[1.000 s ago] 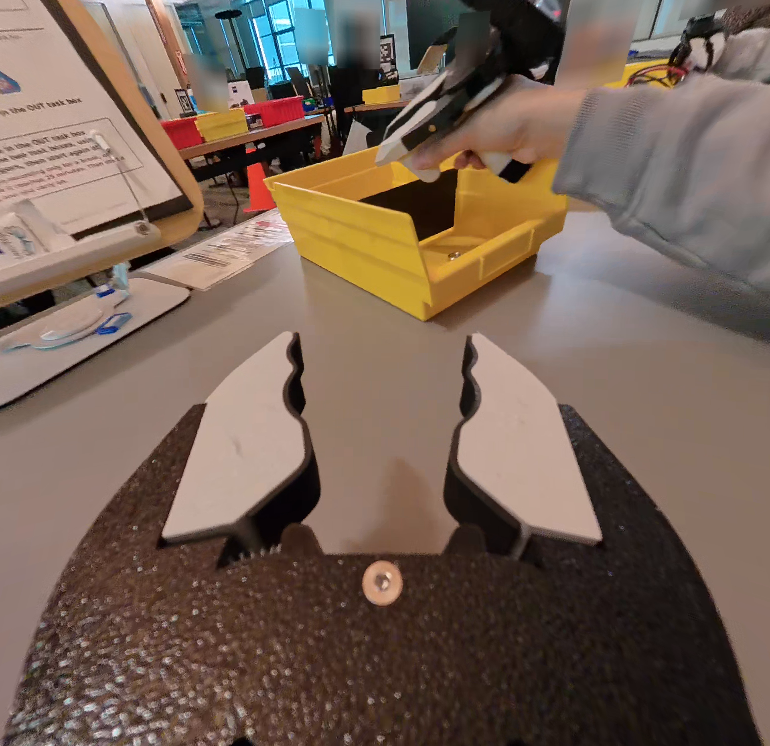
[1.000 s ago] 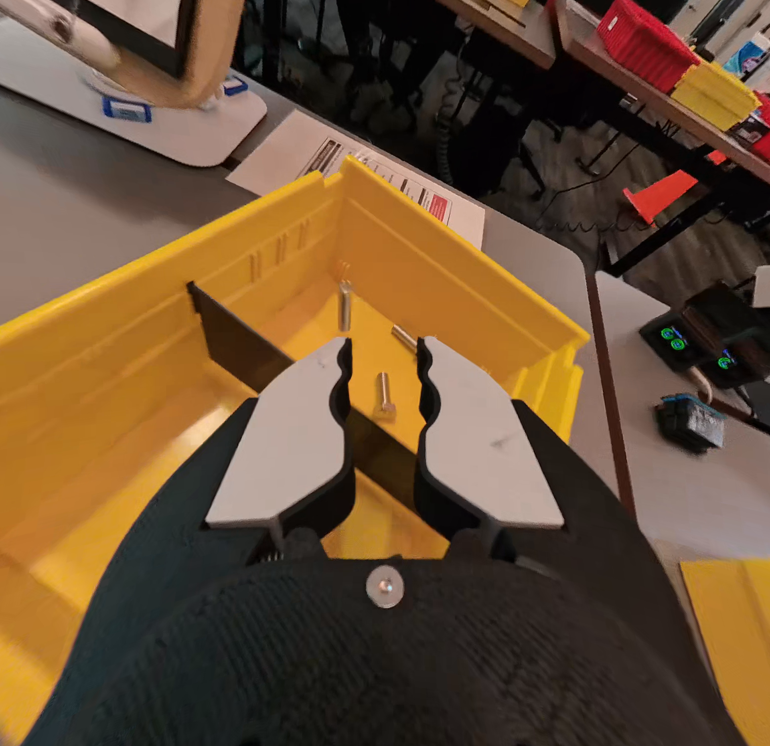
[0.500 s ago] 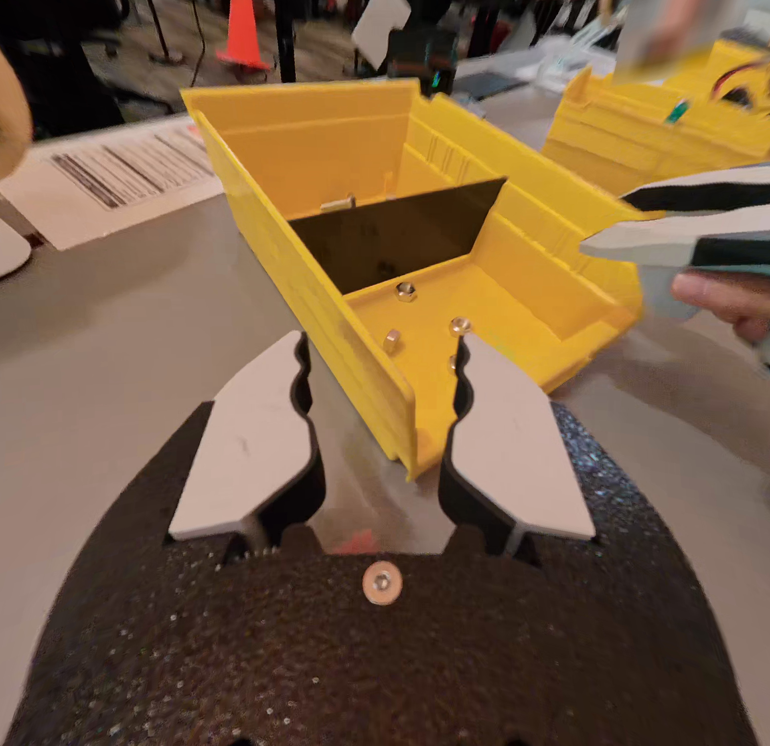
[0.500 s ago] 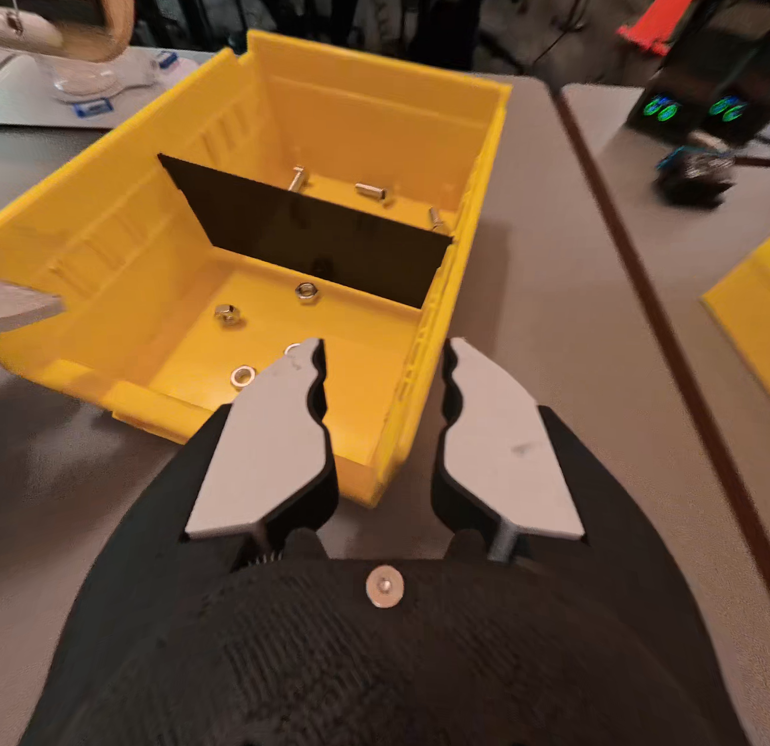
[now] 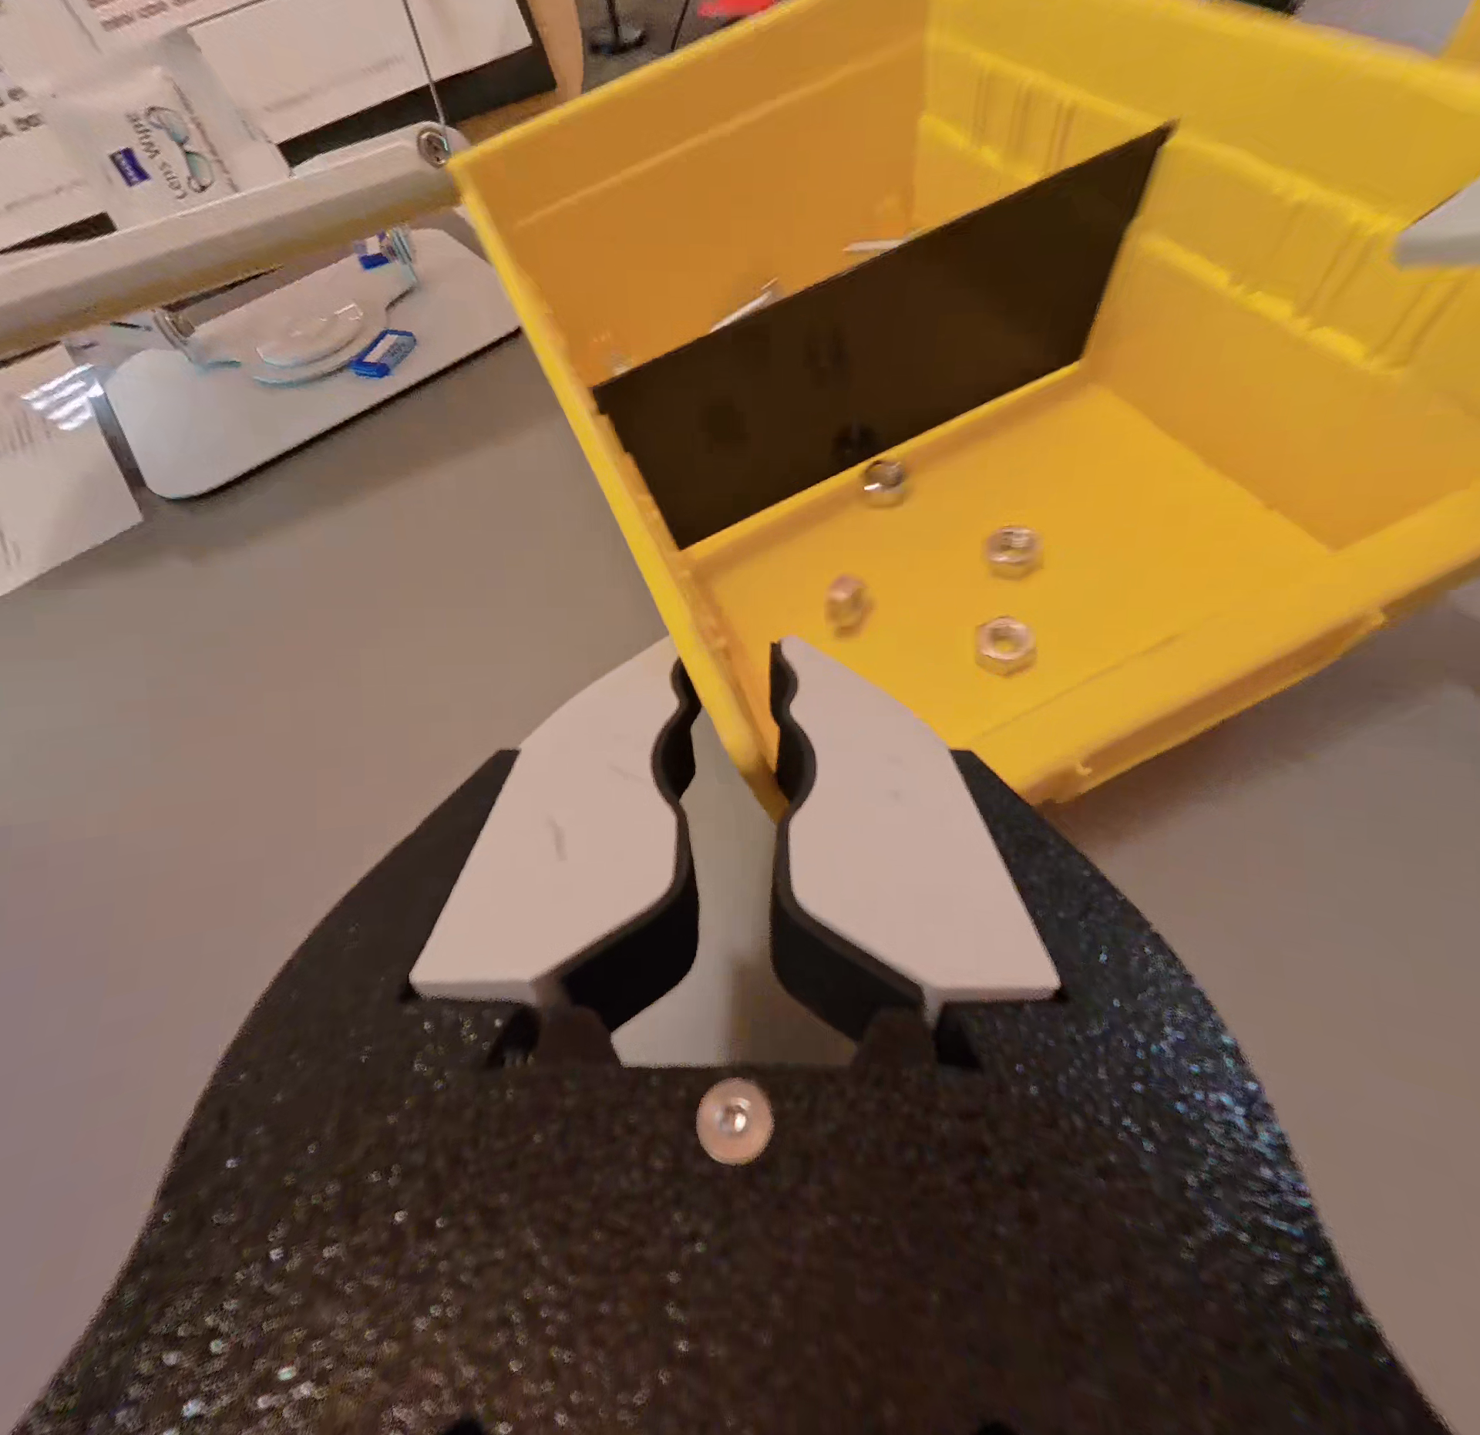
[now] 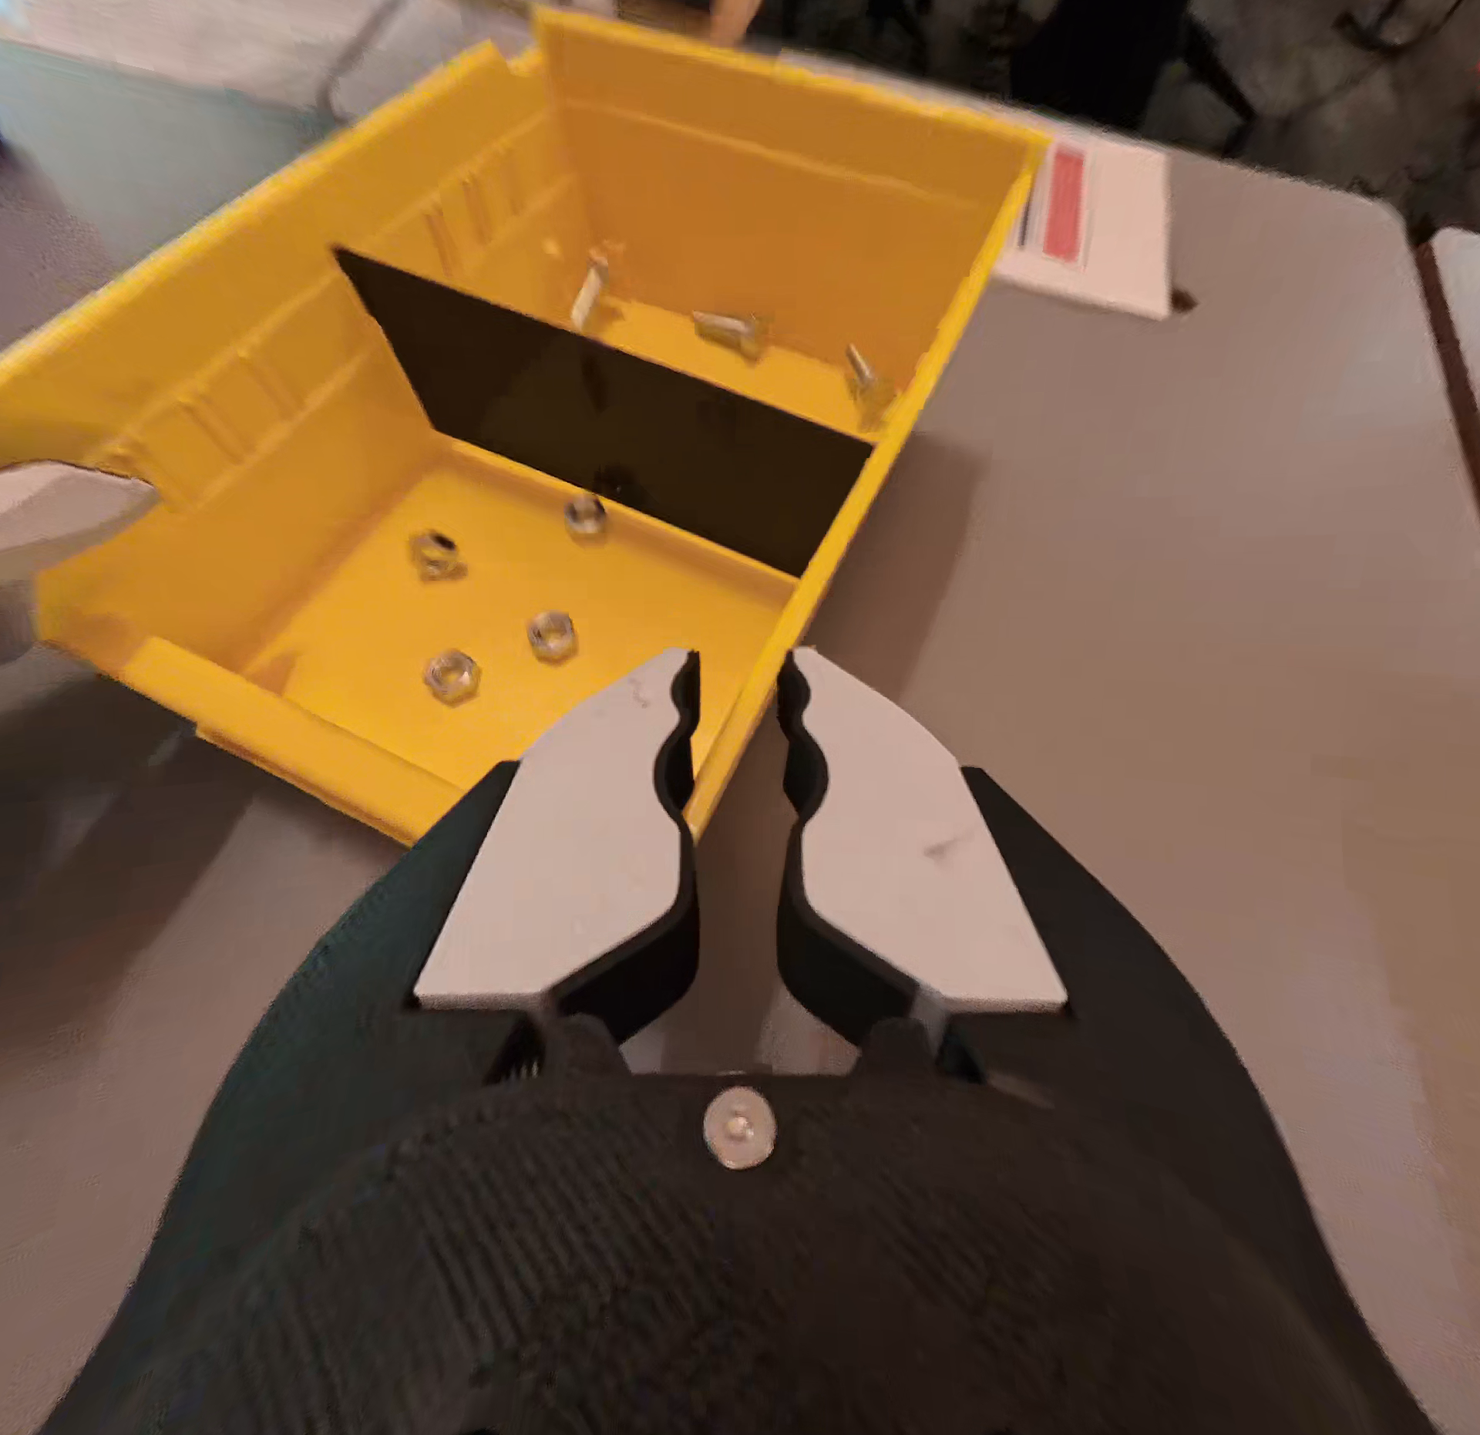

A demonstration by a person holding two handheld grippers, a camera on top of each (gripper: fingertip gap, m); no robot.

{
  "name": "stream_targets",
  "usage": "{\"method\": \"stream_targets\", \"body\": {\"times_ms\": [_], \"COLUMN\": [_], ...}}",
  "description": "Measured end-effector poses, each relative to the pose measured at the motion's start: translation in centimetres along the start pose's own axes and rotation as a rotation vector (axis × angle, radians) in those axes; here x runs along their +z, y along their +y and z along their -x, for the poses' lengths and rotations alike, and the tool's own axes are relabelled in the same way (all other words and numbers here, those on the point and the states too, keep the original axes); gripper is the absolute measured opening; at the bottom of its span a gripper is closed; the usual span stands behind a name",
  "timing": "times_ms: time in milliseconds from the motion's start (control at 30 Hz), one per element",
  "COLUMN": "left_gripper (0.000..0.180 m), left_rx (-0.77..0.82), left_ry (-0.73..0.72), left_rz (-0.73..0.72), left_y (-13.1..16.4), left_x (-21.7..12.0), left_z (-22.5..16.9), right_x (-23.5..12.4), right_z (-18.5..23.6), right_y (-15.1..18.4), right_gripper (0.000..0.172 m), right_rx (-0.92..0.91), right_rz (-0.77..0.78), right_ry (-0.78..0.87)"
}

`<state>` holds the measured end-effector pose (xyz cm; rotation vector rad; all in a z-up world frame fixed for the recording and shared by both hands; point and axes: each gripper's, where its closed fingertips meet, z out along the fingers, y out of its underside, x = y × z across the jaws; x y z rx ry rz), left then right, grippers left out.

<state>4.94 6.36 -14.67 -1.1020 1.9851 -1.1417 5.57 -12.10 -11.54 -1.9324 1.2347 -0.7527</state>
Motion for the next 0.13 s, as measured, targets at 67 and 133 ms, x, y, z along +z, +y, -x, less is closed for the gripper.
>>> {"method": "stream_targets", "body": {"times_ms": [67,133], "left_gripper": [0.016,0.018], "left_rx": [0.014,0.017], "left_ry": [-0.015,-0.040], "left_rz": [0.002,0.009], "left_y": [1.7,3.1], "left_x": [-3.0,-5.5], "left_z": [0.5,1.3], "right_x": [-0.9,-1.4], "right_z": [2.6,5.3], "right_y": [0.4,0.8], "right_gripper": [0.016,0.014], "right_rx": [0.010,0.001], "right_rz": [0.033,0.030], "right_ry": [-0.030,-0.050]}}
